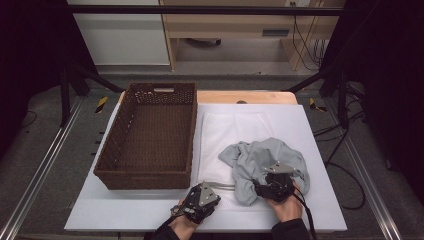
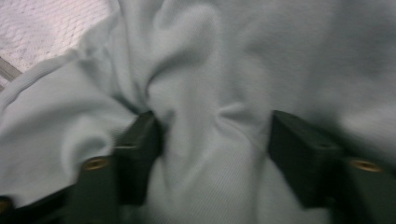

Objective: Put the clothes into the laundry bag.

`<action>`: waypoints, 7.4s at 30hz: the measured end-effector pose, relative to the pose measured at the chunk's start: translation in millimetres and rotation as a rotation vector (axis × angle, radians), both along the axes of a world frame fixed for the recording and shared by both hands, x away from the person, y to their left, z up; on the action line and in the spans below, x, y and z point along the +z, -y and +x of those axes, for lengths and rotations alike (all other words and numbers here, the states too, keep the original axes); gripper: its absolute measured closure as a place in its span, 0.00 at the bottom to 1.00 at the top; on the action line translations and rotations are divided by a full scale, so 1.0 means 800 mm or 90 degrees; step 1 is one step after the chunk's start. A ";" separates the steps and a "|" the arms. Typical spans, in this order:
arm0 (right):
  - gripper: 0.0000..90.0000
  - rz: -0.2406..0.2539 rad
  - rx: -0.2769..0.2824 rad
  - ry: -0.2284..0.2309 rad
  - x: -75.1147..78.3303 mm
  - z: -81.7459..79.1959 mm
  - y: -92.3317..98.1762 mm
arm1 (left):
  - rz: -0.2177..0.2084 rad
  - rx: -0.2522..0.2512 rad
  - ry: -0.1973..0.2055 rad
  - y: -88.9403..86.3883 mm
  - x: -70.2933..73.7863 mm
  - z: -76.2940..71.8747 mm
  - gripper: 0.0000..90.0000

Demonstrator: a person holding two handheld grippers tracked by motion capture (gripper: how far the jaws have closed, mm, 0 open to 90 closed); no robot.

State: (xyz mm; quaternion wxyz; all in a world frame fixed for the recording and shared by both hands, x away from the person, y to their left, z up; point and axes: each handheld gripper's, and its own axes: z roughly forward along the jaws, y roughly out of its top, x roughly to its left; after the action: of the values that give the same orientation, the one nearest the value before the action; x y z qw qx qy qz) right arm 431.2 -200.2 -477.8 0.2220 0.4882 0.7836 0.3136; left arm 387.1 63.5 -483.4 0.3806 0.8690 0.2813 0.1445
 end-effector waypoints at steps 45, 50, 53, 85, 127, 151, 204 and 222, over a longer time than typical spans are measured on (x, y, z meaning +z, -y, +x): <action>0.62 0.101 0.110 0.027 0.016 -0.009 -0.036 | -0.007 0.010 -0.001 0.001 -0.001 0.000 0.99; 0.64 0.086 0.113 -0.005 -0.001 -0.009 -0.034 | -0.008 0.012 -0.007 0.001 -0.001 0.001 0.99; 0.69 0.086 0.105 -0.015 -0.003 -0.007 -0.036 | -0.009 0.011 -0.009 0.001 -0.001 0.001 0.99; 0.99 0.091 0.120 0.109 0.037 -0.012 -0.028 | -0.010 0.018 0.063 0.060 0.043 0.066 0.68; 0.97 0.063 -0.021 0.069 0.047 0.058 0.010 | -0.056 0.044 -0.001 0.047 0.036 0.079 0.97; 0.96 0.176 0.229 0.103 0.048 -0.044 -0.021 | -0.135 0.089 -0.001 0.062 0.091 0.094 0.97; 0.98 0.179 0.235 0.101 0.059 -0.034 -0.039 | -0.140 0.097 0.006 0.042 0.096 0.081 0.98; 0.65 0.121 0.165 0.053 0.025 0.000 -0.065 | -0.133 0.088 0.010 0.030 0.084 0.069 0.98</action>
State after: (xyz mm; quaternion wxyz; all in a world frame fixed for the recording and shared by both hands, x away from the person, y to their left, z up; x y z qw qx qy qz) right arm 430.9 -148.5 -457.8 0.1646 0.3884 0.7970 0.4323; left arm 442.3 39.5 -416.4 0.4605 0.8019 0.3513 0.1469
